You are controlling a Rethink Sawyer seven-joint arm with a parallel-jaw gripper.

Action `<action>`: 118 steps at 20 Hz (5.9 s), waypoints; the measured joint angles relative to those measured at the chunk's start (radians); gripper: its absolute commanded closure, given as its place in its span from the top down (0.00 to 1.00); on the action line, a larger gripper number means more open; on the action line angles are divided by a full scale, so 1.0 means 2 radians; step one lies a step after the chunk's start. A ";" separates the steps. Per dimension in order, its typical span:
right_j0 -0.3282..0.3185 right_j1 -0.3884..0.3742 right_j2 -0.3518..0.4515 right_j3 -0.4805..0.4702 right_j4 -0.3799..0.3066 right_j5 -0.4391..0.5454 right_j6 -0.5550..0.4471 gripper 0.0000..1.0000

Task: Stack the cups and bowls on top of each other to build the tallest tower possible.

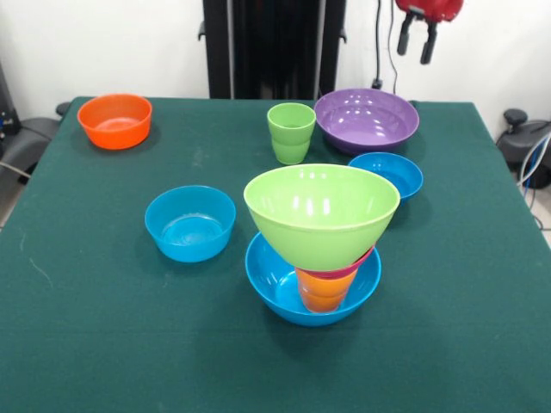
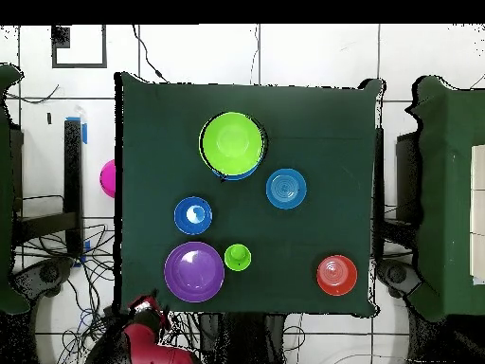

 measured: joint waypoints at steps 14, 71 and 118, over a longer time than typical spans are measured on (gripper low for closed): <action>0.025 0.121 0.034 -0.002 -0.002 -0.083 0.074 1.00; 0.165 0.283 -0.050 -0.142 -0.125 -0.116 0.124 1.00; 0.171 0.221 -0.081 -0.196 -0.241 0.079 0.124 1.00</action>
